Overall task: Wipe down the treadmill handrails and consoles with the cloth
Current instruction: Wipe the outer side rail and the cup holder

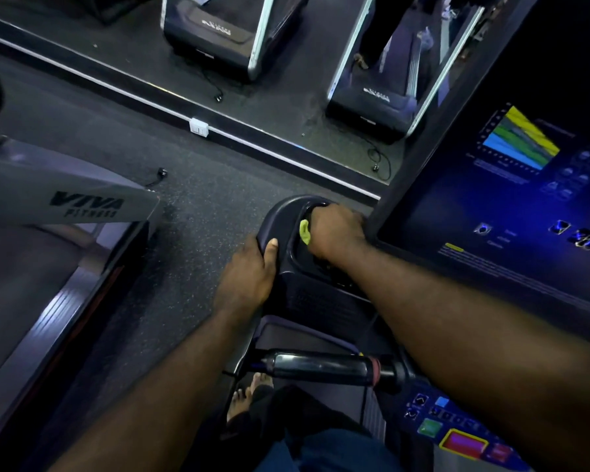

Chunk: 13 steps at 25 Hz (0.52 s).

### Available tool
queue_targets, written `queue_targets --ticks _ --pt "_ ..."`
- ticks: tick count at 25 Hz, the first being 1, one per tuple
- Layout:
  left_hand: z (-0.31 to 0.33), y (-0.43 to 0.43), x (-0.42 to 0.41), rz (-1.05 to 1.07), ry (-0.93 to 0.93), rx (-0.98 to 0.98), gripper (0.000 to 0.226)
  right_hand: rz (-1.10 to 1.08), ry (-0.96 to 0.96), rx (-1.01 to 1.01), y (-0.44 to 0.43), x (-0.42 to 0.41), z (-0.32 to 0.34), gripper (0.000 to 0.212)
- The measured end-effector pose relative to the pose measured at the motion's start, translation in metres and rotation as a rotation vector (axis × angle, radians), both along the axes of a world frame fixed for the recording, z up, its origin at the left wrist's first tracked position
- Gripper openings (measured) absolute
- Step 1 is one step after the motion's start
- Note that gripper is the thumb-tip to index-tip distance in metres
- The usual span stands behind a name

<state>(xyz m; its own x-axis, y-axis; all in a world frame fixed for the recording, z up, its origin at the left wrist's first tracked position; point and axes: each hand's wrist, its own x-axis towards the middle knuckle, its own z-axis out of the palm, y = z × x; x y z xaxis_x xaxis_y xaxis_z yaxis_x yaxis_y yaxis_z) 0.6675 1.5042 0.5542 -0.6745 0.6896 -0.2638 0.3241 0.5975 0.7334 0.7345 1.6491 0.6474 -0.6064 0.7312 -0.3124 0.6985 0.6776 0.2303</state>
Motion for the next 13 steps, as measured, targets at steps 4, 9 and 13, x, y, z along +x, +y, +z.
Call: queue_targets --ticks 4,9,13 --pt "-0.002 0.004 -0.001 -0.002 0.014 -0.041 0.055 -0.133 -0.213 -0.19 0.018 -0.015 -0.008 0.019" --pt "0.002 0.0 0.0 0.0 -0.031 -0.008 0.056 0.099 -0.529 -0.101 0.032 -0.033 -0.018 0.02" --pt "0.007 -0.001 0.0 0.017 -0.036 0.003 0.055 0.586 -0.79 0.257 -0.005 -0.028 -0.039 0.062"
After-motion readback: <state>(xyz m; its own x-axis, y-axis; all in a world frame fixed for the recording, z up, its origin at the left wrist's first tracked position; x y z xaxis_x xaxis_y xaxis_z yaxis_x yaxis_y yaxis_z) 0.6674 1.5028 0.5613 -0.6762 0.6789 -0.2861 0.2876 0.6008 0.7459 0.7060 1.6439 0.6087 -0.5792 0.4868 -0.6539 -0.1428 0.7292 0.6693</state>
